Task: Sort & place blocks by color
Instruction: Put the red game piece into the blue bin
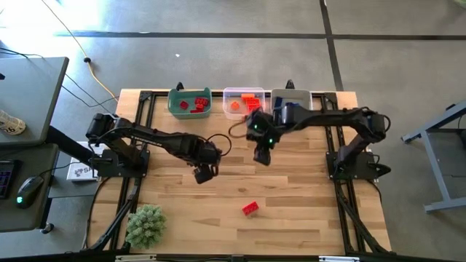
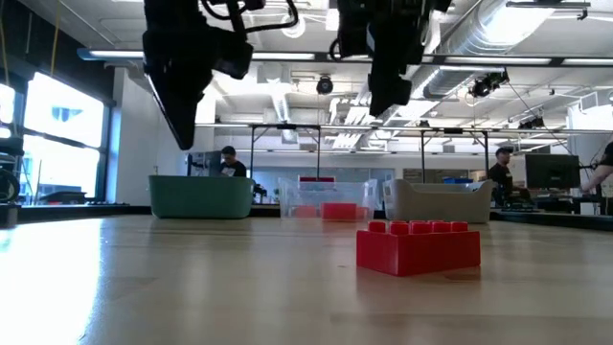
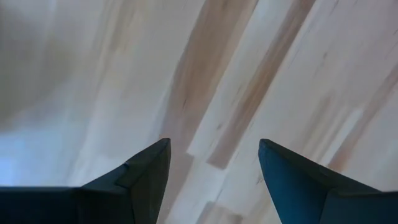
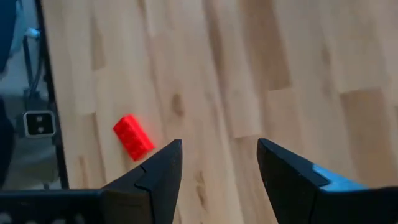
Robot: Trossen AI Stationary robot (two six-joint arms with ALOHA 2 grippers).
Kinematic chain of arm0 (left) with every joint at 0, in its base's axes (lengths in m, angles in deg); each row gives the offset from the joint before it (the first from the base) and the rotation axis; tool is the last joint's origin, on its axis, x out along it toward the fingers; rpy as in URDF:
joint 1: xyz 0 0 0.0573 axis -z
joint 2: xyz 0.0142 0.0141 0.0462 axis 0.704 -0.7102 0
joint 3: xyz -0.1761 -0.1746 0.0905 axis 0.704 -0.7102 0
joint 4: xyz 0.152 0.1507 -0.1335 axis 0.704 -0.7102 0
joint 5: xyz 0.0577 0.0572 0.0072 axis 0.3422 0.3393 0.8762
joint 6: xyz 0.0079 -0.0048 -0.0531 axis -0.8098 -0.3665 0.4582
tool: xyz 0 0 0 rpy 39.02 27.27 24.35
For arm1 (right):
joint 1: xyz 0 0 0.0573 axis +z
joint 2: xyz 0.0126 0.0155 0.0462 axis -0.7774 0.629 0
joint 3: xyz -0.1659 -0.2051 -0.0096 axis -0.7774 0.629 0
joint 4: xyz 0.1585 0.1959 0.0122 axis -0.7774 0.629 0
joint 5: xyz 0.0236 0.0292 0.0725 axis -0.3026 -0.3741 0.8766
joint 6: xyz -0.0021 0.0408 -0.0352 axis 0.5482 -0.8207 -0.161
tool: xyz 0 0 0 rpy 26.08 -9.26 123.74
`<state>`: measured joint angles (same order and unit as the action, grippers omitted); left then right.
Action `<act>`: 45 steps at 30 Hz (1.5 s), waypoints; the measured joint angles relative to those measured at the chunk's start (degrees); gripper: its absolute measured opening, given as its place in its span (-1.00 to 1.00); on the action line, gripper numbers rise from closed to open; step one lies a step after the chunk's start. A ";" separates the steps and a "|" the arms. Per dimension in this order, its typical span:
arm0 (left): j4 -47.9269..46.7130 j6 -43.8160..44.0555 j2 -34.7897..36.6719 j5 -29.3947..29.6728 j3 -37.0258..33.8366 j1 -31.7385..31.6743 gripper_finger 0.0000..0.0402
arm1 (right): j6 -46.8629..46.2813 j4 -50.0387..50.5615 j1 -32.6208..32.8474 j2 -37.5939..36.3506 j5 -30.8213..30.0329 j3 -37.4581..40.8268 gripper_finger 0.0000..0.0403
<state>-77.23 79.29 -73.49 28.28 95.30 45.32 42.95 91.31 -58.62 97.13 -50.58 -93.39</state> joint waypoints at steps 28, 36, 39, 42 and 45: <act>-3.47 -5.90 0.66 5.55 0.00 3.62 0.17 | 3.64 -10.04 27.61 2.95 -18.88 0.00 -0.03; -3.27 -6.38 0.66 5.43 0.00 3.62 0.17 | 8.93 -13.77 31.43 7.42 -18.33 0.00 -0.03; -3.17 -6.37 0.66 5.43 0.00 3.62 0.17 | 10.04 -14.55 32.41 8.87 -18.97 0.00 -0.03; -3.02 -6.36 0.66 5.43 0.00 3.62 0.17 | 11.13 -14.68 33.02 10.24 -20.64 0.00 -0.03; -2.88 -6.25 0.66 5.41 0.00 3.65 0.17 | 11.77 -14.83 33.18 11.64 -21.19 0.00 -0.03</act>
<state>-80.11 73.04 -72.83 33.69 95.30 48.97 54.72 76.48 -25.44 108.77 -71.77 -93.39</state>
